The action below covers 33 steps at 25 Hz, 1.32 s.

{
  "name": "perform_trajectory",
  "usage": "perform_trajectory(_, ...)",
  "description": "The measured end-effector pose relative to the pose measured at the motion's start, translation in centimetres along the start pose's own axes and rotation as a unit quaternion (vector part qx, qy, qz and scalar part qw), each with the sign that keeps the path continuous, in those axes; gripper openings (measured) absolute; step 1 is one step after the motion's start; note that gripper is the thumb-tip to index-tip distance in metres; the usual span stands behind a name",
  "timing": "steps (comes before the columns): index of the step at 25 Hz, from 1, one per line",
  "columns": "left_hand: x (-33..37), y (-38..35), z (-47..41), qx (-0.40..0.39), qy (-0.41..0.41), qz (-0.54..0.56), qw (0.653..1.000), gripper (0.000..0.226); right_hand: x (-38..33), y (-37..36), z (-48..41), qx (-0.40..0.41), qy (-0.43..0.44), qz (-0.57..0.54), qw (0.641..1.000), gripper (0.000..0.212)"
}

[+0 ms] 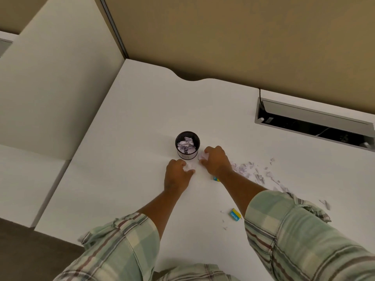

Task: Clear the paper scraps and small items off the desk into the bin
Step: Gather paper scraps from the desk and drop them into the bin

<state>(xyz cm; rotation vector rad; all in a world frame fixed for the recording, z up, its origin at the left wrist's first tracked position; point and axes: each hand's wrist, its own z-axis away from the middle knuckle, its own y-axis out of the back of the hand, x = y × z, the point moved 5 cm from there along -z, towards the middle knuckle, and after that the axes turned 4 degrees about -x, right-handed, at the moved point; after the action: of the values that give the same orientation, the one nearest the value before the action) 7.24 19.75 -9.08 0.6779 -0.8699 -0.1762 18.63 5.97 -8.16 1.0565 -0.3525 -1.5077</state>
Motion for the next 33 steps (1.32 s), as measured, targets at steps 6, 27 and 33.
perform_trajectory(6,-0.5,-0.7,0.0,0.014,0.014,-0.010,1.000,0.017,0.2,-0.8,0.1,-0.003,0.008,-0.054,0.999,0.010)
perform_trajectory(27,7.1,8.6,0.2,0.150,-0.068,0.141,0.976,0.016,-6.2,6.9,3.7,0.151,0.102,-0.246,0.952,0.022)
perform_trajectory(33,6.8,8.7,-1.9,0.117,-0.052,0.099,0.987,0.020,-7.9,6.3,2.6,0.092,0.109,-0.092,0.986,0.028)
